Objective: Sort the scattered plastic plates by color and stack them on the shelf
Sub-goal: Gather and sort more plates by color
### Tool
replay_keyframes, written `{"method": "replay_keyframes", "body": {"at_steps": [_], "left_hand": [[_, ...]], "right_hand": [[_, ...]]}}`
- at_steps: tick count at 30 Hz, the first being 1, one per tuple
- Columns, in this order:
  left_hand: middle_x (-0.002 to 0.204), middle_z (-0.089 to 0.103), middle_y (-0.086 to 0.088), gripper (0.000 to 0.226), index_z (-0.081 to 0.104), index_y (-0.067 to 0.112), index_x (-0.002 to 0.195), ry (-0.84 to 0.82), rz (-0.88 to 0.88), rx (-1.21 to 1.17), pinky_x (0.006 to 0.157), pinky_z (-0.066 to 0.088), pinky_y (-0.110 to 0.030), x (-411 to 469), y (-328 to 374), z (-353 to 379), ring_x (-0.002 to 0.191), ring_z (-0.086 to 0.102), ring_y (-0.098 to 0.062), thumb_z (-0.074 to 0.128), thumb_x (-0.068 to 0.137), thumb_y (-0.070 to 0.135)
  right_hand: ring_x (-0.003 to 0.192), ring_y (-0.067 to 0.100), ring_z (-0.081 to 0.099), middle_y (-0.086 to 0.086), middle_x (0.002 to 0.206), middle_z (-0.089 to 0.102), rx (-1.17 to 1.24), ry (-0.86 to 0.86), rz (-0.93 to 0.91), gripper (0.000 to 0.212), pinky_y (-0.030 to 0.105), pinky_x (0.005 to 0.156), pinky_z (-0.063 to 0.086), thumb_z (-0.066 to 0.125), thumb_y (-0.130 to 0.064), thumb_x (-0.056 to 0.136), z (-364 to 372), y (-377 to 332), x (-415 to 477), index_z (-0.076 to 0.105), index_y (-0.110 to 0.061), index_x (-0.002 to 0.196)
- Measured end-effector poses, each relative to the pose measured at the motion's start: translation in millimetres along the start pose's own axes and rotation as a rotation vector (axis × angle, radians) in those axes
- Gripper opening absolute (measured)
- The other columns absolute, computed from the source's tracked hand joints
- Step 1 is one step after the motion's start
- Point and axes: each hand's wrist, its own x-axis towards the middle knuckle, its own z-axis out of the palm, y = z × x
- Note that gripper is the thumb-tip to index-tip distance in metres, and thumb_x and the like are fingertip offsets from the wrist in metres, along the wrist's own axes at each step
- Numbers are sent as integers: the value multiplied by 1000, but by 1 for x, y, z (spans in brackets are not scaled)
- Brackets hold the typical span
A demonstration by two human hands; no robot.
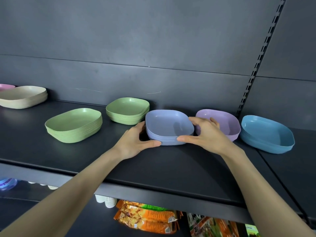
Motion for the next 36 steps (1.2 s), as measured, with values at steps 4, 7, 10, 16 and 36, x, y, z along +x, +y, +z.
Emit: {"method": "replay_keyframes", "body": {"at_steps": [4,7,10,16,36], "left_hand": [[125,59,17,81,47,23,134,1,0,-94,103,43,-26,-2,2,0,113,56,4,83,62,33],[127,59,9,73,47,23,132,17,0,-177,99,48,-28,-6,6,0,108,62,-2,82,69,14],[126,59,10,69,48,27,128,66,8,-222,97,49,-28,-11,11,-2,102,66,-5,81,69,11],[120,60,15,57,51,27,118,153,71,-255,83,50,-11,-25,32,-27,92,68,-3,78,72,6],[110,66,4,74,43,10,133,317,99,-141,68,50,-9,-85,-35,-266,85,67,4,80,69,11]], "right_hand": [[103,-10,43,-28,98,61,110,0,14,52,38,110,23,72,-56,70,-2,-5,-4,56,-40,117],[115,14,47,-22,105,63,237,2,56,54,38,101,39,76,-56,64,-3,-9,-8,53,-46,111],[114,6,49,-18,109,60,353,32,71,65,23,94,38,81,-38,67,-4,-18,-11,47,-39,122],[110,2,59,-19,115,65,525,72,-22,60,33,99,47,80,-39,67,-10,-42,-3,54,-35,122],[82,-8,65,-17,98,68,629,153,-99,38,3,66,46,81,-24,72,70,-269,82,55,-40,93]]}}
